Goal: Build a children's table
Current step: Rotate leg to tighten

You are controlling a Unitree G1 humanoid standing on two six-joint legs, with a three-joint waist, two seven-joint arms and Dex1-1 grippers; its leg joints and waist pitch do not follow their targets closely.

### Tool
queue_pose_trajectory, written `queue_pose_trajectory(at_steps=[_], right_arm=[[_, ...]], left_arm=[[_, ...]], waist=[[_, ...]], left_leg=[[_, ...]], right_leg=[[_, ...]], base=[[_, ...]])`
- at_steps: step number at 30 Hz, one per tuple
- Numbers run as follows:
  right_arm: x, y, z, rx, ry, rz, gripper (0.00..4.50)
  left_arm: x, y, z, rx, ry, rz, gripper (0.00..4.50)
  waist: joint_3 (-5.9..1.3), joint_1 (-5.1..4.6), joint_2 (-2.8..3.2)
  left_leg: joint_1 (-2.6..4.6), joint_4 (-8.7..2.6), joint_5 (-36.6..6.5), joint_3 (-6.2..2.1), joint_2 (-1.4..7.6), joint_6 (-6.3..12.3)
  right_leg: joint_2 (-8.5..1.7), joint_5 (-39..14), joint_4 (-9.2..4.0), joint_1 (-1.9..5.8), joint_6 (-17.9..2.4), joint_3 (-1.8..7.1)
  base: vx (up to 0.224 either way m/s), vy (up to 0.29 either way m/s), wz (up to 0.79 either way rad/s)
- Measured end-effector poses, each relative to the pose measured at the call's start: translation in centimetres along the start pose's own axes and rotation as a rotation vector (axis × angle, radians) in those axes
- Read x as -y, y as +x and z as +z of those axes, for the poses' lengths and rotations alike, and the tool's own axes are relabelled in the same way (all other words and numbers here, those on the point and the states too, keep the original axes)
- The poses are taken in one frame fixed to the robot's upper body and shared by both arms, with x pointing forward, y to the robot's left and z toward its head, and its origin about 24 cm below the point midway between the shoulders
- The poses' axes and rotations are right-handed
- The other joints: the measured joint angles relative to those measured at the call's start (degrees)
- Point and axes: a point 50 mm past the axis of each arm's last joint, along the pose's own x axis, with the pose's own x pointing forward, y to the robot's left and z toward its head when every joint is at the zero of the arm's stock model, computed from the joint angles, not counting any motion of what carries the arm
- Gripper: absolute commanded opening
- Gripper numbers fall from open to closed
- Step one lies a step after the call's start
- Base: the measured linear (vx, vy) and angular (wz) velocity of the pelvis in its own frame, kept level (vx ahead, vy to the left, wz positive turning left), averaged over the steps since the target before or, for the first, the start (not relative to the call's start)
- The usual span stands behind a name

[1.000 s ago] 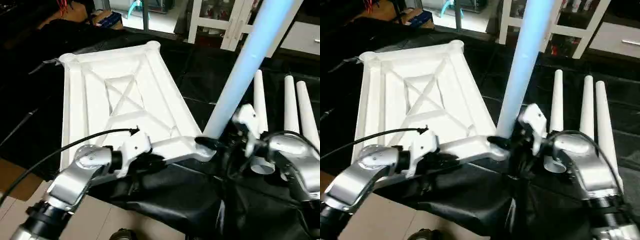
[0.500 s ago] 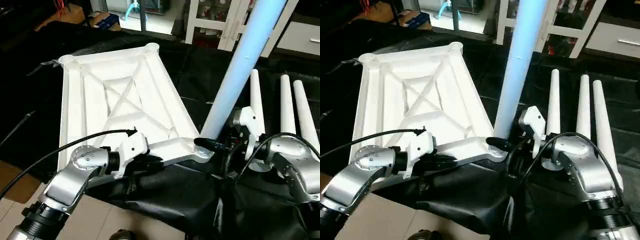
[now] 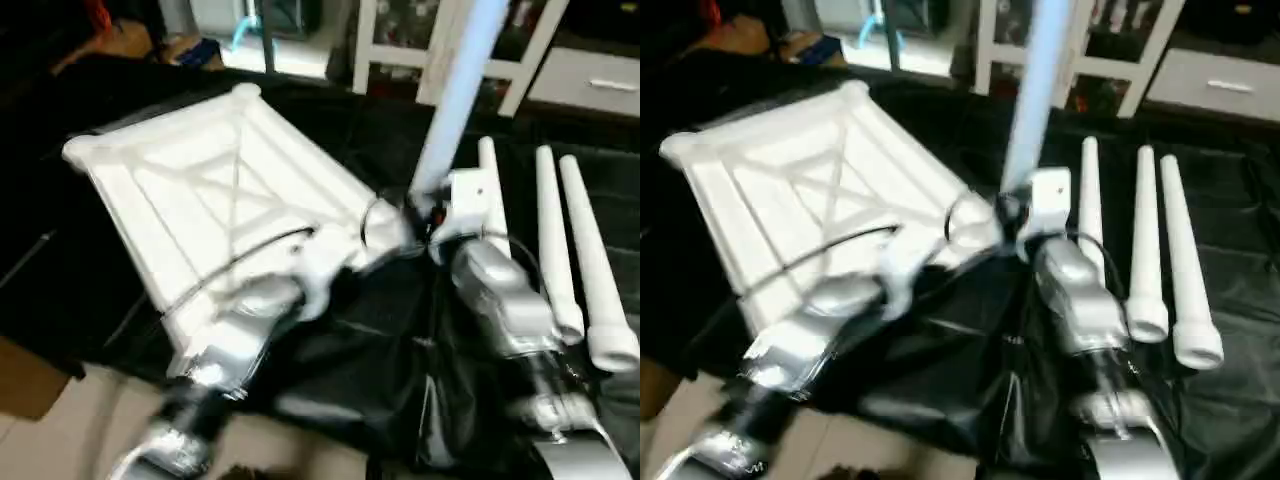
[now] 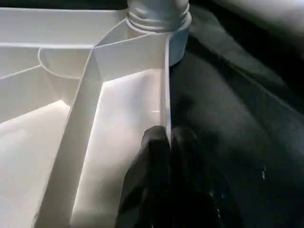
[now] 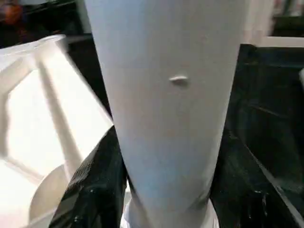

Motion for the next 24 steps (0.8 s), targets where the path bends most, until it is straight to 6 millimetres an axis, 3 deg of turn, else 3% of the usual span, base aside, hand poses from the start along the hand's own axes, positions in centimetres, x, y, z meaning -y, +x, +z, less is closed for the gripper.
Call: queue_pose_trajectory(at_steps=[1,3,5,8,10,13,16,24], right_arm=[[0.0,0.0,0.1,0.008,-0.006,0.029,1.91],[0.1,-0.3,0.1,0.019,-0.036,0.119,2.47],[0.7,-1.0,0.1,0.017,-0.087,0.201,2.68],[2.1,-3.8,-0.1,-0.02,-0.197,0.462,2.95],[2.1,-4.8,0.3,-0.035,-0.229,0.588,3.14],[3.3,-6.9,1.5,-0.071,-0.319,0.73,3.14],[3.8,-8.2,1.7,-0.103,-0.341,0.819,3.14],[4.0,-8.7,1.4,-0.134,-0.309,0.854,2.88]], left_arm=[[-0.2,-0.2,-0.1,0.001,0.017,-0.007,0.0],[-0.8,-1.0,-0.5,0.011,0.057,-0.038,0.0],[-1.0,-2.0,-0.9,0.018,0.093,-0.078,0.0],[-1.5,-4.8,-1.9,0.033,0.161,-0.224,0.0],[-1.9,-5.9,-2.2,0.028,0.176,-0.279,0.0],[-2.1,-7.0,-2.5,0.021,0.181,-0.332,0.0],[-2.1,-7.8,-3.0,0.015,0.177,-0.372,0.0],[-2.3,-8.2,-3.3,0.005,0.179,-0.384,0.0]], waist=[[0.01,-0.1,-0.02],[0.05,-0.32,-0.05],[0.09,-0.15,0.05],[0.3,1.45,0.49],[0.32,1.81,0.53],[0.33,2.56,0.53],[0.34,2.52,0.56],[0.37,1.94,0.61]], left_leg=[[-0.03,-0.02,0.0,-0.01,0.01,0.0],[-0.24,-0.05,0.0,-0.17,0.03,0.0],[-0.2,-0.18,0.0,-0.23,0.06,0.0],[-0.22,-0.45,0.2,-0.19,0.1,0.33],[-0.37,-0.51,0.1,-0.06,0.11,0.48],[-0.7,-0.29,-0.1,-0.02,0.08,0.8],[-0.85,0.06,-0.2,0.04,0.09,1.01],[-0.86,0.7,-0.2,0.09,0.15,0.92]], right_leg=[[0.0,0.1,-0.01,-0.03,0.1,-0.03],[0.03,0.2,0.0,-0.12,0.2,-0.15],[0.05,0.4,0.03,-0.13,0.1,-0.21],[0.05,0.1,0.08,-0.43,0.5,-0.31],[0.07,0.0,0.1,-0.62,0.4,-0.28],[0.02,0.0,0.1,-0.79,0.3,-0.18],[-0.02,0.0,0.13,-0.86,0.2,-0.11],[-0.04,0.3,0.39,-0.83,-0.2,0.04]], base=[[0.0,0.0,0.0],[0.0,0.0,0.0],[0.0,0.0,0.0],[0.077,-0.015,0.05],[0.038,-0.005,0.01],[0.0,0.0,0.0],[0.0,0.0,0.0],[0.0,0.0,0.0]])
